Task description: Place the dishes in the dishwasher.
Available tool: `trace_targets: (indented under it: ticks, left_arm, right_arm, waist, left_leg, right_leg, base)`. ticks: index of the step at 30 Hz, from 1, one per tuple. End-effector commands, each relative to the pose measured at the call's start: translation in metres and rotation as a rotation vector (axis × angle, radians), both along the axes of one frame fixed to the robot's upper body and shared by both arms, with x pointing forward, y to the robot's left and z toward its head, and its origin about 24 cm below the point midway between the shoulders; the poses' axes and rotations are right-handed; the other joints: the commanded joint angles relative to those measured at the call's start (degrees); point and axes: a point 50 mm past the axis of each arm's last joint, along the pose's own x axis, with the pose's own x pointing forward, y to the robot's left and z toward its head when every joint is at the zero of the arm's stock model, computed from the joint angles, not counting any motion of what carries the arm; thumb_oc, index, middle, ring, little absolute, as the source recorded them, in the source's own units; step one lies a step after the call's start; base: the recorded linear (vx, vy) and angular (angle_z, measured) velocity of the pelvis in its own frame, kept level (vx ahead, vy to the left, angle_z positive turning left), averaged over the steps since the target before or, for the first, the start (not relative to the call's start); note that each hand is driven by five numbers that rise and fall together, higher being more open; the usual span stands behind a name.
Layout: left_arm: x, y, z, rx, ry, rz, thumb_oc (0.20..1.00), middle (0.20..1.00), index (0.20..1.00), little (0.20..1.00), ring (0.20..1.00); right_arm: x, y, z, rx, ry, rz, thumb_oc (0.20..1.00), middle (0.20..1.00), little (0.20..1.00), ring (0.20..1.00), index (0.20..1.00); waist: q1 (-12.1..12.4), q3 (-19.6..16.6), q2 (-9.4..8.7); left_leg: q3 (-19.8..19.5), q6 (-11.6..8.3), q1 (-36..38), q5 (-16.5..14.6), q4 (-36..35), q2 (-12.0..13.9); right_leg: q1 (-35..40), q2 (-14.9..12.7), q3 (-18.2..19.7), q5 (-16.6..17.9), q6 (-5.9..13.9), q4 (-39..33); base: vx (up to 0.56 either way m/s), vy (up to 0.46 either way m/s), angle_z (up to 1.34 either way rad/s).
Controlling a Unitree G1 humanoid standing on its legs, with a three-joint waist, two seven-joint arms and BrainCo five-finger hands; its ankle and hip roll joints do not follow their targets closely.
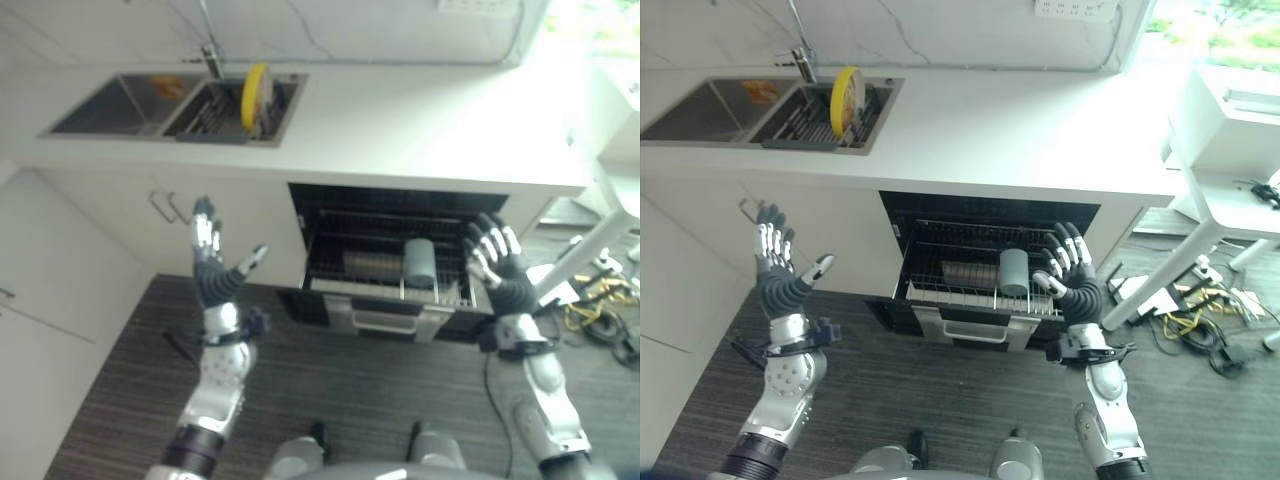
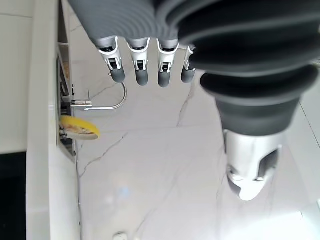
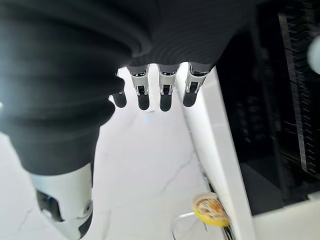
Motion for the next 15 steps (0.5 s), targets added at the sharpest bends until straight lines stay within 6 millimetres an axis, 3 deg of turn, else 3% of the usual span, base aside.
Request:
trace_targets:
  ticks: [1, 6, 8, 10, 15]
  left_arm:
    - [-0.004, 0.004, 0.03, 0.07, -0.135, 0.008, 1.0, 1.0, 1.0, 1.0, 1.0]
    - [-0.004, 0.007, 0.026, 0.07, -0.09, -0.024, 1.0, 1.0, 1.0, 1.0, 1.0]
    - [-0.001, 0.003, 0.013, 0.042, 0.036, -0.122, 1.0, 1.0, 1.0, 1.0, 1.0]
    - [0.001, -0.011, 0.006, 0.154, 0.164, -0.449, 1.0, 1.0, 1.0, 1.0, 1.0]
    - [0.004, -0.004, -0.016, 0.199, 0.344, -0.55, 1.0, 1.0, 1.0, 1.0, 1.0]
  right_arm:
    - [0.013, 0.004, 0.031, 0.004, -0.169, 0.058, 1.0, 1.0, 1.0, 1.0, 1.0]
    - [0.018, 0.008, 0.031, -0.02, -0.174, 0.069, 1.0, 1.0, 1.0, 1.0, 1.0]
    - [0.019, 0.01, 0.031, -0.033, -0.171, 0.06, 1.0, 1.0, 1.0, 1.0, 1.0]
    - [0.017, 0.005, 0.033, -0.146, -0.168, 0.044, 1.0, 1.0, 1.0, 1.0, 1.0]
    - [0.016, -0.008, 0.027, -0.205, -0.138, 0.042, 1.0, 1.0, 1.0, 1.0, 1.0]
  waist:
    - [1.37, 0.72, 0.38]
    - [2.38, 0.14, 0.2]
    - [2.73, -0.52, 0.19]
    - [1.8, -0.87, 0.7]
    - [0.09, -1.14, 1.7]
  left_leg:
    - [-3.88, -0.17, 4.38, -2.14, -4.81, 0.31]
    - [-1.97, -0.65, 5.24, -1.17, -7.48, 0.19]
    - [-1.06, -1.1, 5.56, -0.56, -8.82, 0.59]
    - [-0.31, -1.42, 5.79, -0.65, -8.74, 0.55]
    - [0.12, -1.78, 6.7, -0.62, -9.48, 0.24]
  right_leg:
    - [5.93, 3.41, -3.62, -7.4, 1.02, 1.69]
    - [7.55, 2.79, -6.26, -5.77, 1.65, -3.83]
    - [9.0, 3.22, -6.82, -5.52, 1.68, -6.08]
    - [9.7, 3.25, -6.29, -4.61, 1.83, -8.44]
    - [9.71, 3.26, -4.57, -2.75, 2.63, -10.94]
  base:
    - [-0.01, 0.077, -0.57]
    - [0.0, -0.047, -0.33]
    - [0.06, -0.083, -0.03]
    - [0.06, 0.004, -0.04]
    - [0.03, 0.044, -0.03]
